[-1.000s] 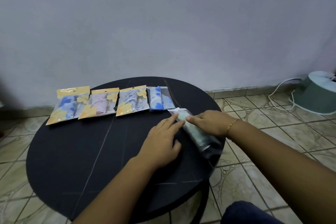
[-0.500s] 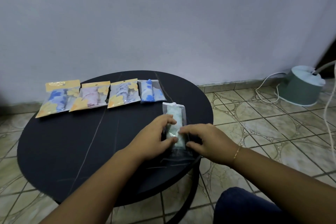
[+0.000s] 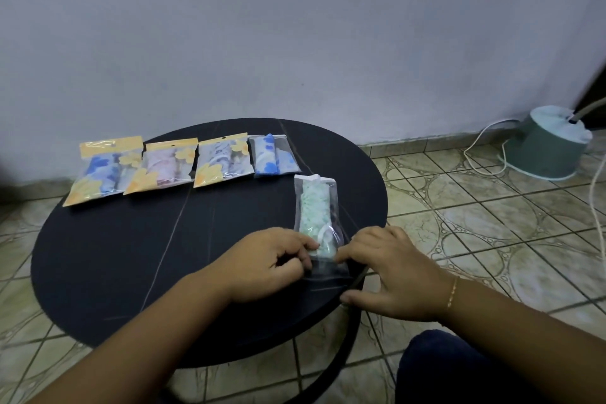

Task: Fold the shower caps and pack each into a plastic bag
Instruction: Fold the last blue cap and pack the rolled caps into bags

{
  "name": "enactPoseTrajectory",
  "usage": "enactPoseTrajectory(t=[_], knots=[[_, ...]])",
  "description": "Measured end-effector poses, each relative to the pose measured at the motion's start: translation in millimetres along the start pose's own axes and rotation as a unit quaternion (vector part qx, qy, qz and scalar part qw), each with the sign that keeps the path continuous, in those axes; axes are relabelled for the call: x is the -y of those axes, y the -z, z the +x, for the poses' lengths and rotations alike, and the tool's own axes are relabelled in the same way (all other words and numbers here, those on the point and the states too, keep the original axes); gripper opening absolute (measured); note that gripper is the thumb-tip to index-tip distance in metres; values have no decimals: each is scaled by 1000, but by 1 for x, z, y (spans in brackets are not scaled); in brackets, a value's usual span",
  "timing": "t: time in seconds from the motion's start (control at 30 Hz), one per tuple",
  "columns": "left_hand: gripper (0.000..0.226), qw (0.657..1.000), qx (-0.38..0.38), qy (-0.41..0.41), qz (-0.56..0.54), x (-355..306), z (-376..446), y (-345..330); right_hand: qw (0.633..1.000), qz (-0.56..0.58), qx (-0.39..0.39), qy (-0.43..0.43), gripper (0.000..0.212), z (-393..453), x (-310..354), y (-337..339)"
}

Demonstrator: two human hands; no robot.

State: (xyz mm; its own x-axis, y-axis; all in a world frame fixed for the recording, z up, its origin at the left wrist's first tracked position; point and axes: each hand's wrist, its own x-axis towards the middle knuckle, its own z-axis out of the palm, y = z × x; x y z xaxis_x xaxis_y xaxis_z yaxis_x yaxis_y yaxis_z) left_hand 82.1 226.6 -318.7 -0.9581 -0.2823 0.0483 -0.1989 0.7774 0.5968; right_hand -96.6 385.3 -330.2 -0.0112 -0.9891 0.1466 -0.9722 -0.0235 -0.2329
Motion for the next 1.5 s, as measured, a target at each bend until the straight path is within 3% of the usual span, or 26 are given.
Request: enactPoseTrajectory(t=[0.23, 0.4, 0.47, 0.57, 0.63, 0.77, 0.93, 1.07, 1.13, 1.2, 1.3, 1.4, 1.5], knots=[[54, 995, -26, -25, 94, 2, -11, -8, 1000, -9, 2, -28, 72, 2, 2, -3], [52, 995, -47, -21, 87, 10, -6, -8, 992, 63, -59, -93, 88, 7, -1, -14], [45, 996, -51, -18, 76, 12, -4, -7, 986, 89, -80, -120, 71, 9, 0, -17], [36, 995, -69, -18, 65, 13, -1, -7, 974, 127, -102, -158, 24, 11, 5, -18], [26, 994, -85, -19, 62, 15, 0, -9, 969, 138, -120, -166, 12, 10, 9, -17], [27, 993, -96, -23, 68, 18, -1, -13, 972, 106, -133, -163, 20, 9, 16, -18], [30, 994, -88, -17, 58, 20, -3, -14, 981, 63, -104, -148, 53, 9, 16, -21], [36, 996, -79, -3, 35, 18, -6, -15, 983, 79, -82, -142, 47, 5, 14, -17], [47, 995, -92, 16, 23, 17, -7, -16, 983, 86, -77, -140, 37, 3, 15, -14], [54, 987, -116, 97, 46, 16, -7, -17, 984, 89, -55, -145, 30, 2, 15, -10], [33, 958, -149, 239, 56, 7, -3, -12, 973, 140, -41, -180, 27, 6, 18, -2], [20, 941, -182, 282, -50, -5, 8, -16, 939, 233, -85, -240, 20, 15, 24, 1], [12, 910, -267, 258, -184, -21, 17, -21, 881, 336, -113, -312, 52, 25, 34, 12]])
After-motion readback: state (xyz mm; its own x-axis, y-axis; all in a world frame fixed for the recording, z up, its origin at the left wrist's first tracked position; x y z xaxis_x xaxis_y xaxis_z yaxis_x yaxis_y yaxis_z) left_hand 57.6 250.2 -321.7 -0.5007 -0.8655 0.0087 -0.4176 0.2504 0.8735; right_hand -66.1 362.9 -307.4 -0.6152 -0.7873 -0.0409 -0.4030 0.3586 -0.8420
